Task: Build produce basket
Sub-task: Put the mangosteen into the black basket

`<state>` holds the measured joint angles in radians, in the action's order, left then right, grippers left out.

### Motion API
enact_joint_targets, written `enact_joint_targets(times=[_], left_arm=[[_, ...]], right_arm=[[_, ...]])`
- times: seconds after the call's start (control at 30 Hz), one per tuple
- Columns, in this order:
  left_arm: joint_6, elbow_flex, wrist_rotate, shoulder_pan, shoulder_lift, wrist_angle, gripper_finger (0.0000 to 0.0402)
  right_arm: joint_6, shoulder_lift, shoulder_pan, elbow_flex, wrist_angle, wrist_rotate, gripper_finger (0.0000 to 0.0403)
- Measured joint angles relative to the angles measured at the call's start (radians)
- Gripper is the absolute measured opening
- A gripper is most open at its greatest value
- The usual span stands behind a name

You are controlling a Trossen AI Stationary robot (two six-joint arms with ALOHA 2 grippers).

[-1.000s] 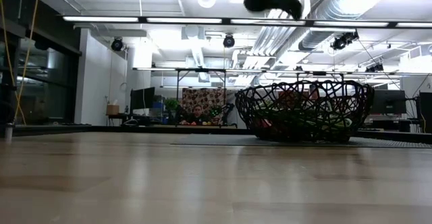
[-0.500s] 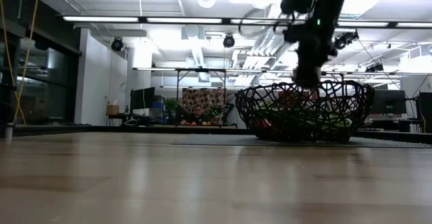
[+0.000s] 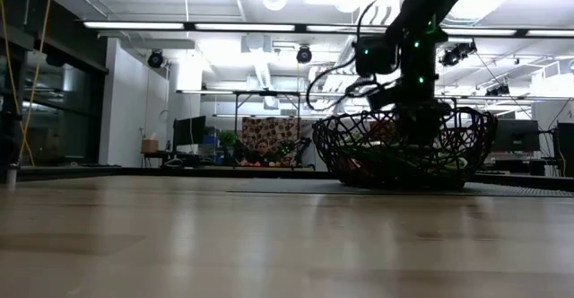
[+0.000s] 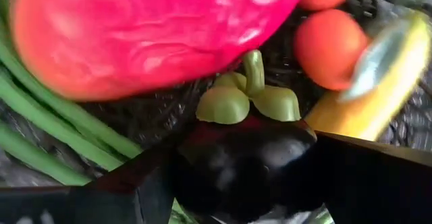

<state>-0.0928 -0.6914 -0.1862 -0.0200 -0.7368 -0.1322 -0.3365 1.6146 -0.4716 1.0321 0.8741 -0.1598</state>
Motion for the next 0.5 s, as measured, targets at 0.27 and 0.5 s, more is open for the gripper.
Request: enact_joint_targets(times=[0.27,0.5], left_arm=[[0.0,0.0,-0.01,0.0,0.0,0.0,0.0],[0.0,0.0,-0.012,0.0,0.0,0.0,0.0]], right_arm=[[-0.169,0.056,0.0,0.0,-0.013,-0.015,0.0257],[-0.16,0.057,0.0,0.0,-0.032,-0.057,0.0257]])
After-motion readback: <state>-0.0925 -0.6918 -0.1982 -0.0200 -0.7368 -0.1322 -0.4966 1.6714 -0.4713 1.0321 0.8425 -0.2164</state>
